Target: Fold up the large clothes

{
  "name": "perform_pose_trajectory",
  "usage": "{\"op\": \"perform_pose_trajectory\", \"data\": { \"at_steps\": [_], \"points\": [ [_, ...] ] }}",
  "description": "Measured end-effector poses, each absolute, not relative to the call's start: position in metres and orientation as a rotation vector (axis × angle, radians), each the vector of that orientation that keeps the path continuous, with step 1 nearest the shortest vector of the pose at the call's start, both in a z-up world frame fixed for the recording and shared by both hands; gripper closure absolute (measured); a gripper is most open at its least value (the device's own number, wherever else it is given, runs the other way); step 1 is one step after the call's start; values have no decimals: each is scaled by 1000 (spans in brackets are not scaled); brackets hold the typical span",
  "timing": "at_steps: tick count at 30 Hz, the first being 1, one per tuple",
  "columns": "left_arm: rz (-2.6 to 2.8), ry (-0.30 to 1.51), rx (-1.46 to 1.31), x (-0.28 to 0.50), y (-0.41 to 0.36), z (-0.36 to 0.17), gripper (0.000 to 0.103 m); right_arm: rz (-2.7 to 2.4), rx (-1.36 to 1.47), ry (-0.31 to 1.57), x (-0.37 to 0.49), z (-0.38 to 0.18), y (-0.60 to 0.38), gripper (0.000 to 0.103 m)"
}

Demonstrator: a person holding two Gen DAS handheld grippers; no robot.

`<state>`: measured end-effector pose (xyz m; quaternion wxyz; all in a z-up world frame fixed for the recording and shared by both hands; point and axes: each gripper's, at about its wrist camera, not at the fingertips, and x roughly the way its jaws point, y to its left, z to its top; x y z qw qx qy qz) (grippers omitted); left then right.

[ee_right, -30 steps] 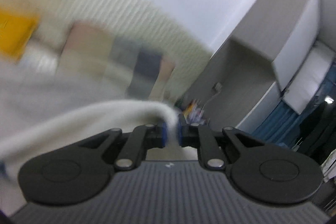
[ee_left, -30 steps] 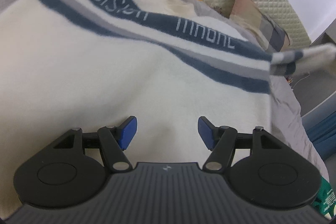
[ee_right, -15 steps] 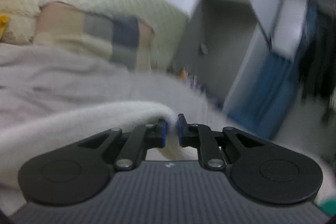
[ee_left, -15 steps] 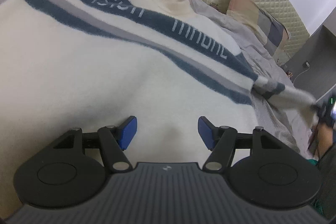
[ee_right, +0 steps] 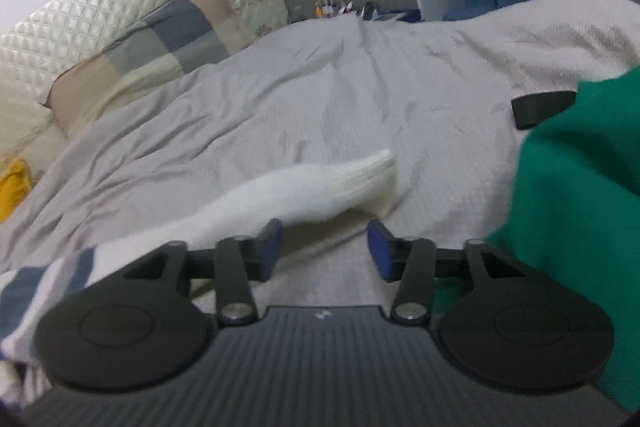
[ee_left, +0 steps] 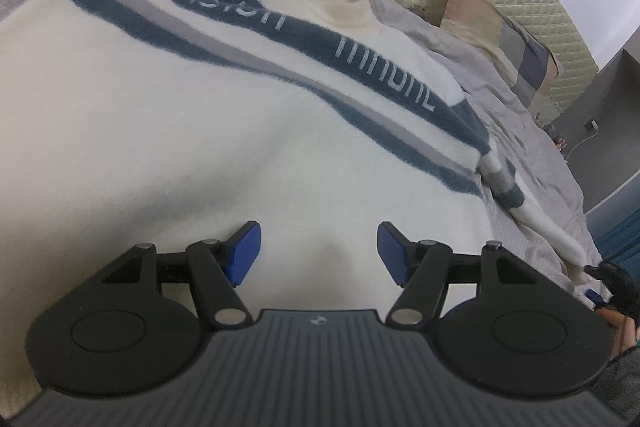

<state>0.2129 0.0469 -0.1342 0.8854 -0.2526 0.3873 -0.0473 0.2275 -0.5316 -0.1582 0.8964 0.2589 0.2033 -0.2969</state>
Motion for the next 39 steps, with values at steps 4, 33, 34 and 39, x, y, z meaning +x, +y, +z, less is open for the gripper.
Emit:
{"op": "perform_pose_trajectory", "data": {
  "at_steps": [4, 33, 34, 39],
  "points": [
    [-104, 805, -517, 212, 43, -133, 33, -489, 722, 383, 209, -153, -532, 28],
    [-136, 766, -429, 227, 40, -146, 31, -429, 544, 396, 370, -97, -606, 89],
    [-135, 769, -423, 226, 39, -147, 31, -446, 527, 441, 370, -113, -607, 89],
    [-133, 777, -379, 228, 34, -145, 31, -491, 531, 575, 361, -169, -599, 84]
  ]
}}
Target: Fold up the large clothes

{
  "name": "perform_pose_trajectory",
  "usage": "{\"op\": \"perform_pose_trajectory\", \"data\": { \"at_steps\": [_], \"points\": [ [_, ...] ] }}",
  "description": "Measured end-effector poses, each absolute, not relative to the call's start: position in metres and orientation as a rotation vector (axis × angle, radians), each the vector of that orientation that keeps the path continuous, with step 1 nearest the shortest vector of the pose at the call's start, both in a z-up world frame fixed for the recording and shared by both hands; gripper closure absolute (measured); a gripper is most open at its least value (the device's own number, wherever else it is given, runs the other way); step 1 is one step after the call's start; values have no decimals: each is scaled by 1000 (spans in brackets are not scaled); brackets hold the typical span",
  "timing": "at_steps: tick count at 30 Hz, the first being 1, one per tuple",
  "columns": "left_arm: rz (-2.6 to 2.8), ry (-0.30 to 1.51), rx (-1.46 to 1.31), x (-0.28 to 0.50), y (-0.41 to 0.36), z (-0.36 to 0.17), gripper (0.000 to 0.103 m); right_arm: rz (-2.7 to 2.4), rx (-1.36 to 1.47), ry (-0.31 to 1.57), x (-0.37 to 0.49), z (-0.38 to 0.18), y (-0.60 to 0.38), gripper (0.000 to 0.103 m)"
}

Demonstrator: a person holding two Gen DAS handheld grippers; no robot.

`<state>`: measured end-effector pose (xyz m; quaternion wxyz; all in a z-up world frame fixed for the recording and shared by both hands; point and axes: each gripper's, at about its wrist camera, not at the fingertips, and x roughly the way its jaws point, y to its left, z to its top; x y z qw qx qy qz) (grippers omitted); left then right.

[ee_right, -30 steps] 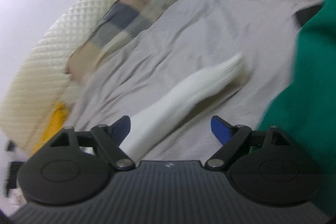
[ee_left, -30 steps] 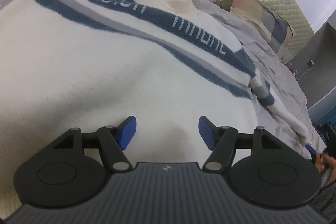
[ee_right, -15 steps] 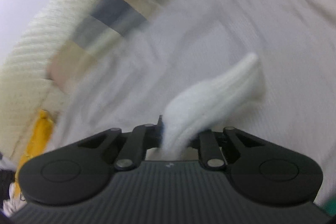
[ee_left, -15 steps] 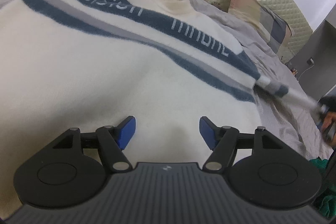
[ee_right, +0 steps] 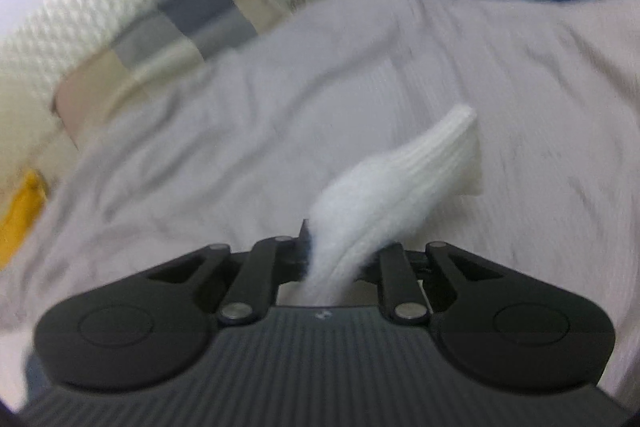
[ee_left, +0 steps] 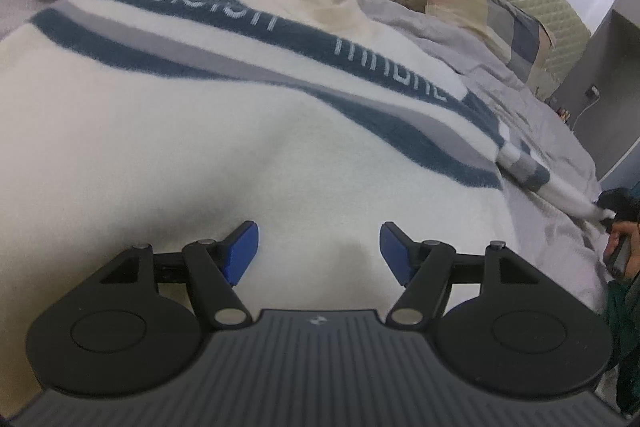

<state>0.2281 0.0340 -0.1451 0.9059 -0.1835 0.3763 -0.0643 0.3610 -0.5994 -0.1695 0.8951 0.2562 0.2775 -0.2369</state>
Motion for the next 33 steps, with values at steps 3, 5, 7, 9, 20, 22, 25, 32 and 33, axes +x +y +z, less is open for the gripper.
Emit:
{"op": "perform_pose_trajectory", "data": {
  "at_steps": [3, 5, 7, 9, 20, 22, 25, 32, 33],
  "points": [
    [-128, 783, -379, 227, 33, -144, 31, -497, 506, 615, 356, -174, -586, 79],
    [-122, 793, -372, 228, 31, -141, 31, -529, 507, 640, 349, -164, -575, 68],
    [-124, 797, -365, 227, 31, -139, 31, -524, 502, 643, 341, -150, -562, 44],
    [-129, 809, -361, 228, 32, -138, 31, -520, 491, 640, 323, -137, -543, 29],
    [-139, 814, -350, 207, 34, -125, 31, -266, 483, 614, 206, -67, -415, 30],
    [-150, 804, -339, 199, 33, -120, 31, -215, 476, 604, 183, -55, -386, 30],
    [-161, 791, -304, 186, 30, -113, 31, -125, 444, 577, 148, -44, -341, 30],
    [-132, 778, -265, 157, 44, -99, 31, 70, 531, 643, 98, -69, -292, 30],
    [-122, 780, -268, 155, 47, -97, 31, 88, 531, 676, 99, -74, -288, 30]
  ]
}}
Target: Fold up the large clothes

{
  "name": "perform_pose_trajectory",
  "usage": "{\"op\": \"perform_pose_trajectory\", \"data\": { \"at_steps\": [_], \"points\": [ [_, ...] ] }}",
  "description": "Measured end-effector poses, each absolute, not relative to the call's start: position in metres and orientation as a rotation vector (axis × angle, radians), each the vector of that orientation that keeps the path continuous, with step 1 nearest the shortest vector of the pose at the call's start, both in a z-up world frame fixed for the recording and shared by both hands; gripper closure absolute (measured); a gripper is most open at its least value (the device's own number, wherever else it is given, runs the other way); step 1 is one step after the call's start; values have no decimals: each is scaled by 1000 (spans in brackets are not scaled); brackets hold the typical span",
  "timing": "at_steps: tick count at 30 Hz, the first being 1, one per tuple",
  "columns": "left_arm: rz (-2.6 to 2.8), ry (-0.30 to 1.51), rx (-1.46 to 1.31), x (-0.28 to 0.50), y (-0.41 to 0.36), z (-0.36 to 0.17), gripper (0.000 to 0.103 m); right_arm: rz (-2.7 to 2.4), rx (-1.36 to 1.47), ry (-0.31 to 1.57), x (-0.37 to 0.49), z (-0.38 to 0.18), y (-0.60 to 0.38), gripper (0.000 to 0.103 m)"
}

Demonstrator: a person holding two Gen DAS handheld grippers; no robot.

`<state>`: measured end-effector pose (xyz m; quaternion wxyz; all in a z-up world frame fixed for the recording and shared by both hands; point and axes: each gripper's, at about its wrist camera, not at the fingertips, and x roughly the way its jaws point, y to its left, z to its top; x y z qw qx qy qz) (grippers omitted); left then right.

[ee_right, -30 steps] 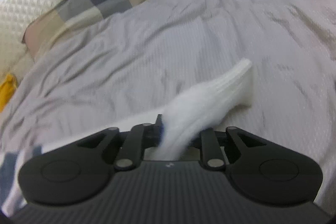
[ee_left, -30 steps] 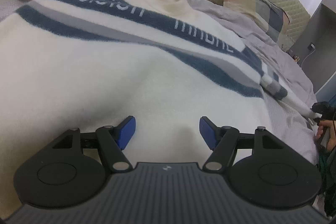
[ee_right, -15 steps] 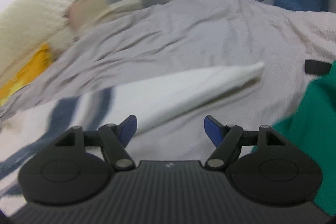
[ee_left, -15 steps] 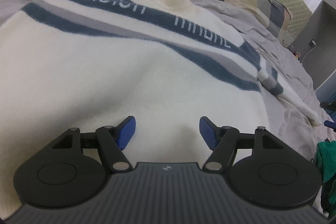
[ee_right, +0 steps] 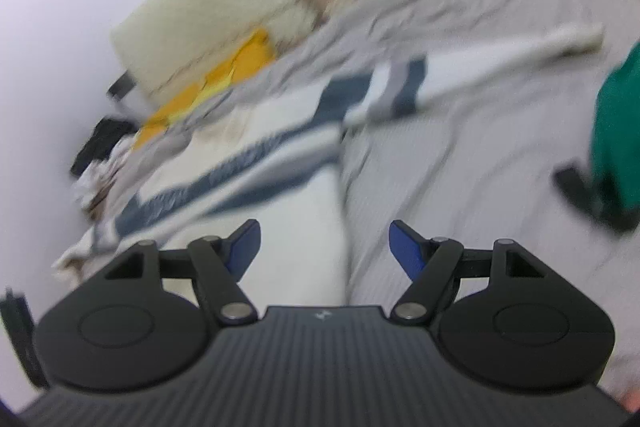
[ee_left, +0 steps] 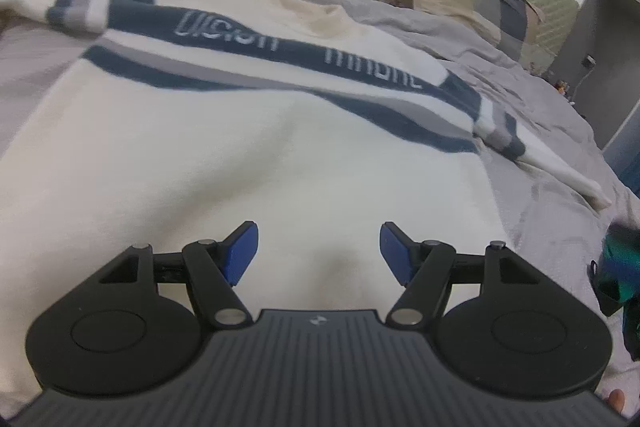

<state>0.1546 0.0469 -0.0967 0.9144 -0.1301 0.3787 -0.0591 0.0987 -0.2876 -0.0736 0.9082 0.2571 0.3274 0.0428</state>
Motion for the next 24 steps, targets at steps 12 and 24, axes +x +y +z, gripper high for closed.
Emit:
{"op": "perform_pose_trajectory", "data": {
  "at_steps": [12, 24],
  "points": [
    [37, 784, -231, 144, 133, -31, 31, 189, 547, 800, 109, -91, -281, 30],
    [214, 936, -501, 145, 231, -72, 27, 181, 762, 968, 120, -135, -294, 15]
  ]
}}
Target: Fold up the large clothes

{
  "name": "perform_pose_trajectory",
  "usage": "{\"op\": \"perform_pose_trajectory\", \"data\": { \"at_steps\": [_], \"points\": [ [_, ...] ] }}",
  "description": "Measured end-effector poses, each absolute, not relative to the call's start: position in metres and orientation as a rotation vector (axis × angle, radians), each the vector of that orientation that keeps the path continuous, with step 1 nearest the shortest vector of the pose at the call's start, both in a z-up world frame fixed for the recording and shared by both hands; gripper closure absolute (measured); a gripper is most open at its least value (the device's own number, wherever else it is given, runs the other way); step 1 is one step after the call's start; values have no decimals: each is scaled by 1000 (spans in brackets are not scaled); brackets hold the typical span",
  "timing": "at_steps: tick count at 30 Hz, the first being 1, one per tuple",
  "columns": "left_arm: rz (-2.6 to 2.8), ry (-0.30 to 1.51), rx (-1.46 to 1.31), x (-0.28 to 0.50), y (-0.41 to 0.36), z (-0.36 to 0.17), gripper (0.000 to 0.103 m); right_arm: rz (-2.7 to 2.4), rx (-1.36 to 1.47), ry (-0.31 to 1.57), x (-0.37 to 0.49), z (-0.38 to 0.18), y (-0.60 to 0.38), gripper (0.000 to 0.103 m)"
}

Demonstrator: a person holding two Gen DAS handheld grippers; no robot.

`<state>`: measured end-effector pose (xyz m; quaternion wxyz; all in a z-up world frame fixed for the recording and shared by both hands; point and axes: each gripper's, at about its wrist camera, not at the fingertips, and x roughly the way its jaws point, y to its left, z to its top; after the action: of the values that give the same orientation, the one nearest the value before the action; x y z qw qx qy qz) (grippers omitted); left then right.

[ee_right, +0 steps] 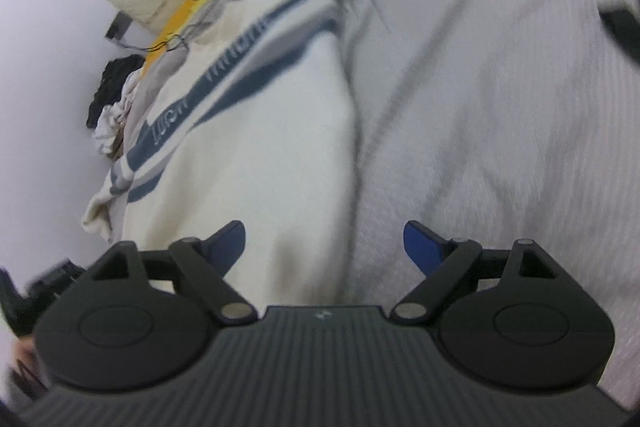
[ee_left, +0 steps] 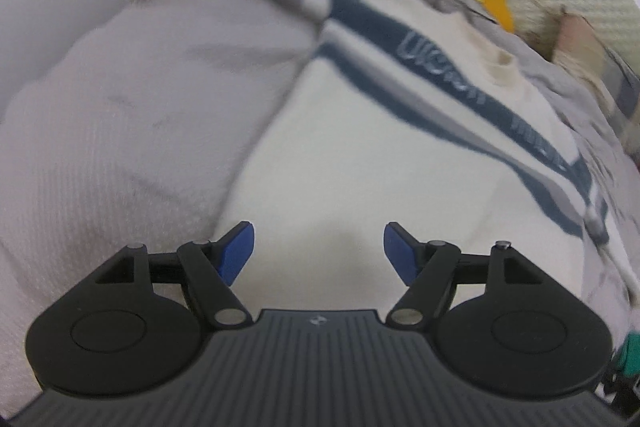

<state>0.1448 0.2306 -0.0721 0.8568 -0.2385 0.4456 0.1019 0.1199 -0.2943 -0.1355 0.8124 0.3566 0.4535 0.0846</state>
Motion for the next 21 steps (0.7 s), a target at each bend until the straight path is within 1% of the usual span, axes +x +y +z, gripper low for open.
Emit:
{"op": "perform_pose_trajectory", "data": {
  "at_steps": [3, 4, 7, 8, 9, 11, 15, 18, 21],
  "points": [
    [233, 929, -616, 142, 250, -85, 27, 166, 841, 999, 121, -149, -299, 15],
    [235, 924, -637, 141, 253, -87, 27, 169, 871, 1006, 122, -152, -300, 13],
    [233, 928, -650, 138, 256, -90, 27, 181, 938, 1016, 126, -157, -299, 12],
    [235, 923, -648, 139, 257, -90, 27, 199, 980, 1008, 126, -159, -299, 5],
    [249, 912, -642, 137, 257, -89, 27, 232, 1032, 999, 126, -160, -298, 3],
    [275, 874, -629, 132, 257, -84, 26, 293, 1091, 1003, 125, -163, -293, 2],
    [334, 824, -652, 117, 264, -76, 24, 411, 1105, 975, 124, -155, -284, 2],
    [398, 862, -676, 114, 269, -78, 24, 493, 1126, 958, 124, -152, -278, 3],
    [403, 937, -717, 123, 275, -91, 24, 454, 1062, 1007, 128, -156, -270, 6]
  ]
}}
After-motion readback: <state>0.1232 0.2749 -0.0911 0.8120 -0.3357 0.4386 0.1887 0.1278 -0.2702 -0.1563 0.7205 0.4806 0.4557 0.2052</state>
